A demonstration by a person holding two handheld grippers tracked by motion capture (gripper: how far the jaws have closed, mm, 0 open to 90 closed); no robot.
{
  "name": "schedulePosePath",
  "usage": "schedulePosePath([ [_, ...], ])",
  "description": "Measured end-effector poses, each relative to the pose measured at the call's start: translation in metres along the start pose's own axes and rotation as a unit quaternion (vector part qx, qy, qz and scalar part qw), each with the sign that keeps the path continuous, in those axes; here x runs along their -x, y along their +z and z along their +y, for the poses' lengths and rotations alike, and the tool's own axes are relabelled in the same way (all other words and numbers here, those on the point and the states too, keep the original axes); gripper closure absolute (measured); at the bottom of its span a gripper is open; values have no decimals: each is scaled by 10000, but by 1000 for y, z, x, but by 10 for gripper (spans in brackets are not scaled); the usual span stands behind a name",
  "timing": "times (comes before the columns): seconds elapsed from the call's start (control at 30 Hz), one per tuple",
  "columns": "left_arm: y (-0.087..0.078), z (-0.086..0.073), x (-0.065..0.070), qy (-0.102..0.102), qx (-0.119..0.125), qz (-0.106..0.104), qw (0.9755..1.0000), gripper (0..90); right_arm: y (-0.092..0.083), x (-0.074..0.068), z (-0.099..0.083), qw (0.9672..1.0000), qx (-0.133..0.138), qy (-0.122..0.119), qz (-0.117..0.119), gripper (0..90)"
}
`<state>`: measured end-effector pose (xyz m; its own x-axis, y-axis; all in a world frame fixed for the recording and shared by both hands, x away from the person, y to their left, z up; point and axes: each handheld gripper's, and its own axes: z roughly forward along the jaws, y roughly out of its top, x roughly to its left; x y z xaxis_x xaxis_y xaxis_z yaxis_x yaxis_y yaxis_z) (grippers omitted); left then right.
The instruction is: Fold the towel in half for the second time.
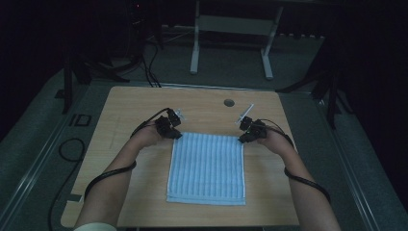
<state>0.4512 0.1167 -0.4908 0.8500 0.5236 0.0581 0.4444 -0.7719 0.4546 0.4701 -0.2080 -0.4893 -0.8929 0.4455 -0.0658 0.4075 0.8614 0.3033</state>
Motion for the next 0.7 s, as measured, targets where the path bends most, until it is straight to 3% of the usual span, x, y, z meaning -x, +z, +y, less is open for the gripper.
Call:
schedulePosePath([
  [0.1,-10,-1,2,38,79,46,10000,860,-10,-4,2,9999,80,-82,-60,866],
  [0.13,-23,-3,7,109,200,80,9997,860,-14,-6,3,9998,103,-147,-87,866],
  [0.17,-27,-4,10,129,233,119,9996,860,-27,-14,5,9989,146,-416,-163,865],
  [0.37,-50,-16,38,577,325,109,9977,859,-62,-44,1,9934,253,-1111,-115,865],
  [0.53,-64,-32,67,883,442,-120,9950,858,-81,-75,-12,9894,373,-1403,-102,865],
  [0.57,-67,-35,73,950,480,-82,9943,858,-83,-81,-16,9883,396,-1465,-122,865],
  [0.7,-79,-47,88,1034,608,-236,9925,857,-92,-108,-29,9861,431,-1593,-173,863],
])
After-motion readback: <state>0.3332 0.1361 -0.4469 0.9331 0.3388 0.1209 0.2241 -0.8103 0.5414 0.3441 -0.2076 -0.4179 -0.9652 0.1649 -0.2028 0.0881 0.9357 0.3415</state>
